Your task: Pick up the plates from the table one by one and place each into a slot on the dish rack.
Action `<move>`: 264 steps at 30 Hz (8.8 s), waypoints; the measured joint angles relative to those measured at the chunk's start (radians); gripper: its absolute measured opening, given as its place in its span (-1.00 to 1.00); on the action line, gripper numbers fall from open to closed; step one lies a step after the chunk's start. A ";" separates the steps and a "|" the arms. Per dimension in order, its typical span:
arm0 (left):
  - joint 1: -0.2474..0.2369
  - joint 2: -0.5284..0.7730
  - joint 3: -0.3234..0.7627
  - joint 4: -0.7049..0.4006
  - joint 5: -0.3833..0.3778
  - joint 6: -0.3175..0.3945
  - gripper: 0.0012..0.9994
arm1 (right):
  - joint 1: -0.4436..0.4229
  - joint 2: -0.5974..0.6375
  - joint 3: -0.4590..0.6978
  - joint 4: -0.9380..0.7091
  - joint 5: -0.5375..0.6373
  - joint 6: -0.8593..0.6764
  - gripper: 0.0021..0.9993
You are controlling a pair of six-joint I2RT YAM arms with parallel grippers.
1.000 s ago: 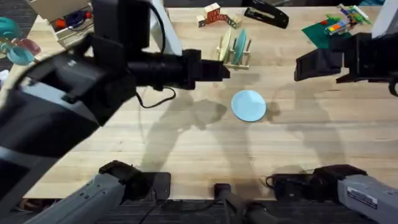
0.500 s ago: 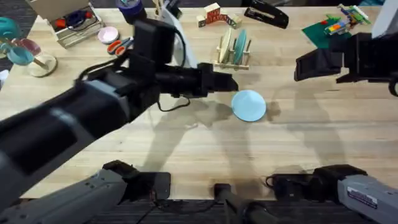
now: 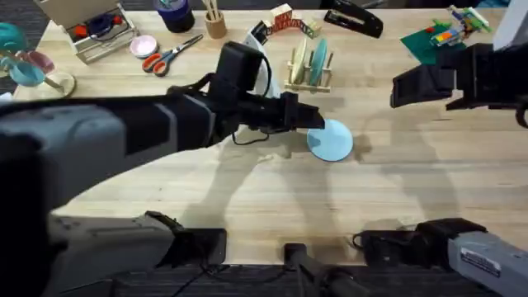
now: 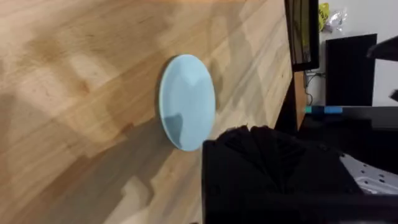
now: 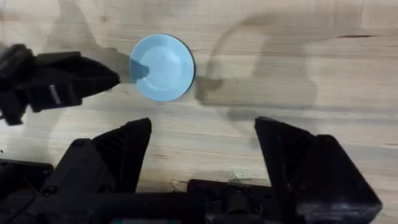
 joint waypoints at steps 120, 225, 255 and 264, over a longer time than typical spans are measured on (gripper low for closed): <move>-0.052 0.312 0.008 0.178 0.037 -0.076 -0.92 | -0.183 0.506 -0.408 0.473 -0.641 -0.336 0.97; -0.055 -0.369 0.461 -1.073 -1.073 0.573 0.99 | 0.293 0.579 0.661 -0.030 0.208 0.342 -0.94; -0.055 -0.369 0.461 -1.067 -1.073 0.576 0.99 | 0.294 0.633 0.661 -0.029 0.251 0.470 -0.94; -0.055 -0.369 0.461 -1.067 -1.073 0.576 0.99 | 0.294 0.666 0.667 -0.026 0.270 0.473 -0.94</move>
